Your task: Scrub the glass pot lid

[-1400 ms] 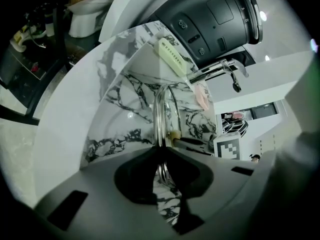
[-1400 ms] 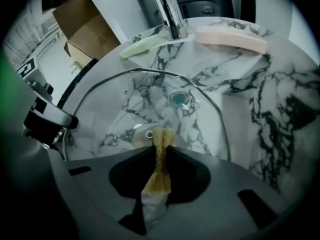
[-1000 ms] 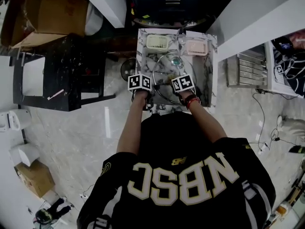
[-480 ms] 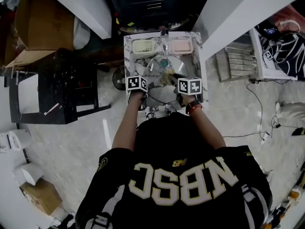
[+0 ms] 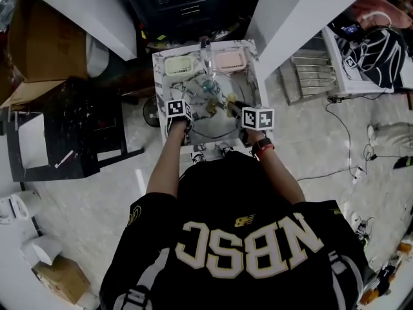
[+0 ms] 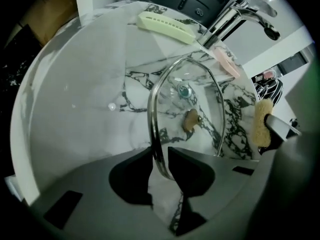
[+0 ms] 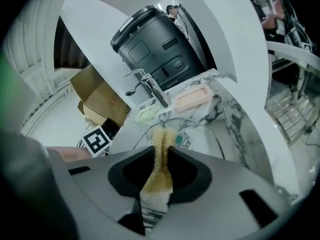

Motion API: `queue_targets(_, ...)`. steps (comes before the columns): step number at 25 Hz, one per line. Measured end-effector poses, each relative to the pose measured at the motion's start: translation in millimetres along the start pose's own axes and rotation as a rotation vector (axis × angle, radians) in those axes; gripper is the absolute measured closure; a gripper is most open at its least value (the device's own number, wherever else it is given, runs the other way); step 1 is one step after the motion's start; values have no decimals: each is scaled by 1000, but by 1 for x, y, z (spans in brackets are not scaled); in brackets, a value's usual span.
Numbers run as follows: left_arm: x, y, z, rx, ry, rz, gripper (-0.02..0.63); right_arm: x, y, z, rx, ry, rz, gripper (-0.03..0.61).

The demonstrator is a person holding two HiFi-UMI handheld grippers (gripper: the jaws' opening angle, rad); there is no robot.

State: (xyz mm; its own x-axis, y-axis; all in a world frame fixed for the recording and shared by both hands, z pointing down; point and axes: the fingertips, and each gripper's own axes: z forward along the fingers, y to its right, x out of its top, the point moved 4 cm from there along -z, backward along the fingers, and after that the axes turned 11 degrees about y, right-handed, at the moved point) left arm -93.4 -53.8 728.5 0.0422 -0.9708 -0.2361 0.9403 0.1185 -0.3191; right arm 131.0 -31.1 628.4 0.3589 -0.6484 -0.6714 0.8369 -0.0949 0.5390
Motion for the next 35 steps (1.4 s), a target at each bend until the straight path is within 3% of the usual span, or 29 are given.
queue_targets(2,0,3,-1,-2,13,24,455,-1,0,-2,3,-1,-3,489)
queue_targets(6,3,11,-11,-27,78,10,402,-2,2,-3,4,-9,-19,486)
queue_targets(19,42,42,-99,-185,402,14,402,38,-18,5,58,73,-103,485)
queue_targets(24,68,55,-144,-211,584,101,408,84,-47,-11,53,186,-235,483)
queue_targets(31,104,77,-215,-132,900,273,459,130,-83,-36,64,318,-358,480)
queue_targets(35,116,89,-249,-127,1063,310,499,156,-98,-55,-22,423,-488,476)
